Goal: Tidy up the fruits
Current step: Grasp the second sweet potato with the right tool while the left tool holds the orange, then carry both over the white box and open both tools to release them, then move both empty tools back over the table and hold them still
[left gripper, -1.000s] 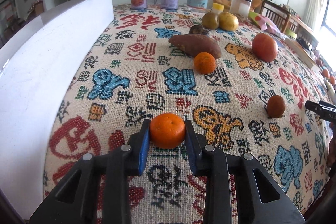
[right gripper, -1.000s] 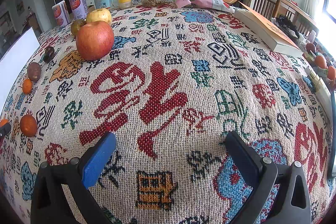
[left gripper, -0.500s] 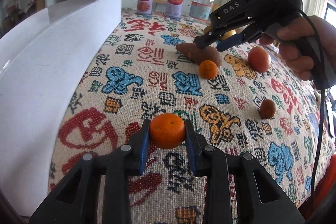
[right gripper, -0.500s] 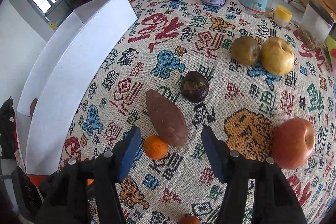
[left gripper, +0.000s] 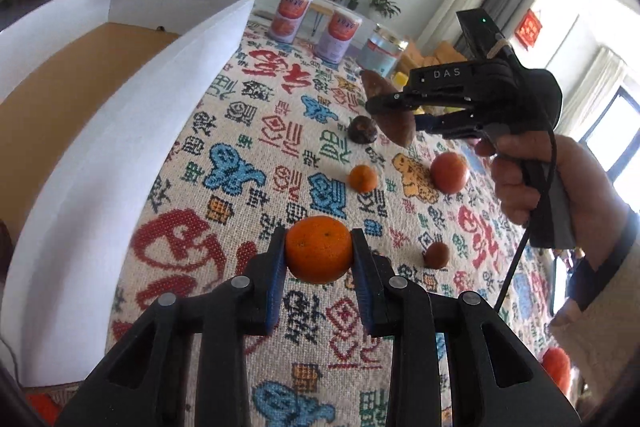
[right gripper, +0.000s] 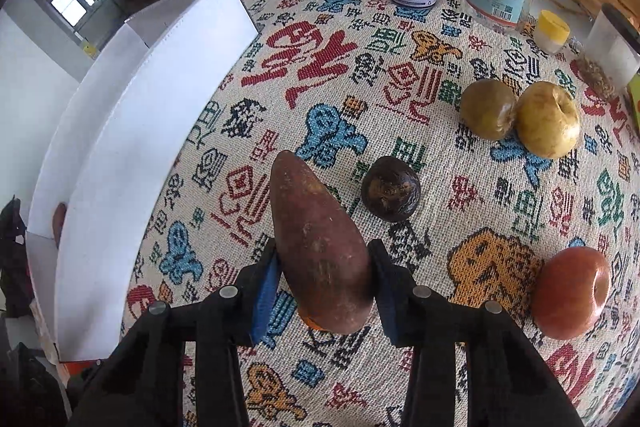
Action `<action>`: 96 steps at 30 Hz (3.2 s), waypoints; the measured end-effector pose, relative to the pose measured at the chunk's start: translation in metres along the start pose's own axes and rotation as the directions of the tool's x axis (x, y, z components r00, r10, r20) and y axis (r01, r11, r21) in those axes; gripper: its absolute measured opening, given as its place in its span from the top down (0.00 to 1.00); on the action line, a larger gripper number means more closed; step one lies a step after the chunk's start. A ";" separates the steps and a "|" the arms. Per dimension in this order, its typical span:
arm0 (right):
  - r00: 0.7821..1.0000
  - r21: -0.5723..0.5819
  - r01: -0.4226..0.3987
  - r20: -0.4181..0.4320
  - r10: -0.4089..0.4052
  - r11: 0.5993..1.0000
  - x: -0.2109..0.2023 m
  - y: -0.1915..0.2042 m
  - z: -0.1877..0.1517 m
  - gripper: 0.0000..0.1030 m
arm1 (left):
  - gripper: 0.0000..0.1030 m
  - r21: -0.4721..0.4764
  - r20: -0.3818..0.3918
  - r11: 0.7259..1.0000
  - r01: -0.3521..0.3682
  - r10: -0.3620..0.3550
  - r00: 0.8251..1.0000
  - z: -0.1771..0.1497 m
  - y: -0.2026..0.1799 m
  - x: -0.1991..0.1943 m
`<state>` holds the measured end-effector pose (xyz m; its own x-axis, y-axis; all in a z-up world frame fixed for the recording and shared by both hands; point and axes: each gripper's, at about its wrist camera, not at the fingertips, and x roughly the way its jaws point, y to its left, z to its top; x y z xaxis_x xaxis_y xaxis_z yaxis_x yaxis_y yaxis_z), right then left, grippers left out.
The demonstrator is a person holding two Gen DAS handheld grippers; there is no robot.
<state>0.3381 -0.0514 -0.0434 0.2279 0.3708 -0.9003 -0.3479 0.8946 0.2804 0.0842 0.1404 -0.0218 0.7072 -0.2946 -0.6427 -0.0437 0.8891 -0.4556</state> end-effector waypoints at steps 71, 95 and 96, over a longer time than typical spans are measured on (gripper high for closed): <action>0.828 0.325 0.431 0.228 -0.512 0.842 -0.075 -0.169 -0.240 0.00 | 0.07 0.320 -0.064 0.898 -0.302 0.338 0.939 -0.017 -0.035 0.126; 0.826 0.335 0.431 0.227 -0.516 0.838 -0.075 -0.171 -0.238 0.00 | 0.04 0.320 -0.065 0.898 -0.302 0.339 0.939 -0.017 -0.035 0.128; 0.826 0.335 0.431 0.228 -0.516 0.838 -0.075 -0.171 -0.238 0.00 | 0.04 0.320 -0.065 0.898 -0.302 0.339 0.939 -0.017 -0.035 0.128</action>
<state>0.1639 -0.2917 -0.1029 0.5745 -0.0982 -0.8126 0.1111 0.9929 -0.0415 0.1646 0.0655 -0.0984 0.6031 0.0021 -0.7977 -0.0270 0.9995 -0.0178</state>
